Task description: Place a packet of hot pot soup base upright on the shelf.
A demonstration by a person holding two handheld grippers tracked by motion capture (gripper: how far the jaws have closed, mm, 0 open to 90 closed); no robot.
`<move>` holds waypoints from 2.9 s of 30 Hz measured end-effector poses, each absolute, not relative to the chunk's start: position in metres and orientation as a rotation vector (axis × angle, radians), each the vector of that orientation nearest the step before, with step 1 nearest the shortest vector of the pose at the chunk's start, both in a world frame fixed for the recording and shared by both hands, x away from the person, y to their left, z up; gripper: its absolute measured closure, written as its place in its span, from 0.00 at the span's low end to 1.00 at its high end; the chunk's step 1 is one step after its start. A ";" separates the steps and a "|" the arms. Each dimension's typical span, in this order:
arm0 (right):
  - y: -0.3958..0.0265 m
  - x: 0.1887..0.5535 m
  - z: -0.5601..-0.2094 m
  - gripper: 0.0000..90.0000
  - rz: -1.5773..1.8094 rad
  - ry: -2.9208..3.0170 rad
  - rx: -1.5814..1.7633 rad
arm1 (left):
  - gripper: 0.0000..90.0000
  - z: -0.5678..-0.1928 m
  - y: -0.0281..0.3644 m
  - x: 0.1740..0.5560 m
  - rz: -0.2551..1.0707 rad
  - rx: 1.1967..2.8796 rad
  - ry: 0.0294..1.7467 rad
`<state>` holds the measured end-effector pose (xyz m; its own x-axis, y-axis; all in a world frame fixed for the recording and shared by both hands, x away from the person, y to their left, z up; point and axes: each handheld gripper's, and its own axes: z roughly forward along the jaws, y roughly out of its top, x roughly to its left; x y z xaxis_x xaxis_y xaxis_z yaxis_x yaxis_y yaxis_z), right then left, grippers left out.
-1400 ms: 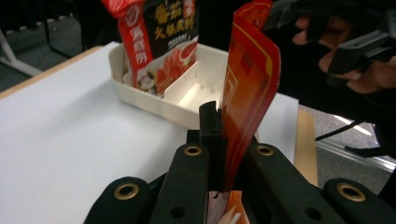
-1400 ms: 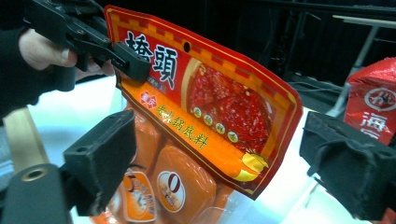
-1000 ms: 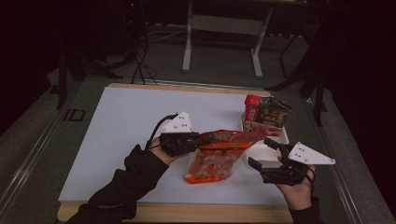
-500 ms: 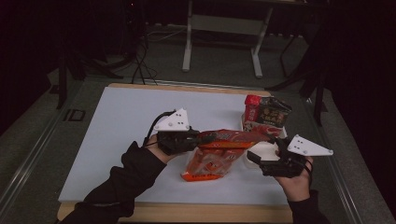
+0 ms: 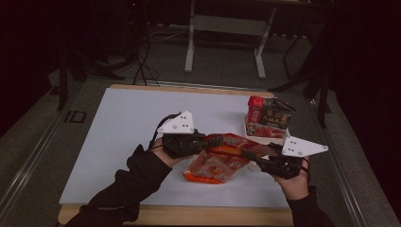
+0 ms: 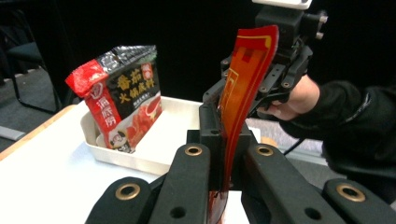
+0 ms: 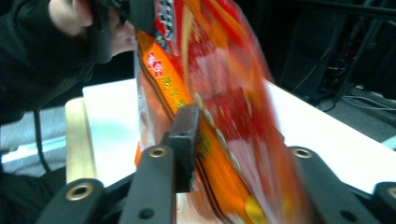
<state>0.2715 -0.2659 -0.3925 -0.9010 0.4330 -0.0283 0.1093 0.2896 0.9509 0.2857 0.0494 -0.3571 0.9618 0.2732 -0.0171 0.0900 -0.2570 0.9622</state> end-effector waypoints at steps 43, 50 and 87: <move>-0.277 0.288 -0.309 1.00 1.655 2.295 0.451 | 0.02 -0.361 0.084 0.286 0.164 1.691 0.410; -0.291 0.293 -0.286 1.00 1.649 2.229 0.465 | 0.00 -0.378 0.095 0.285 0.148 1.715 0.471; -0.379 0.323 -0.312 1.00 1.533 2.100 0.753 | 0.00 -0.475 0.136 0.264 0.175 1.815 0.671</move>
<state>0.3229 -0.3786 -0.3116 -0.7595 0.6499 -0.0260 0.1732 0.2405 0.9551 0.2636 0.1357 -0.4754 0.8265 0.5236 -0.2067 0.3558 -0.2014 0.9126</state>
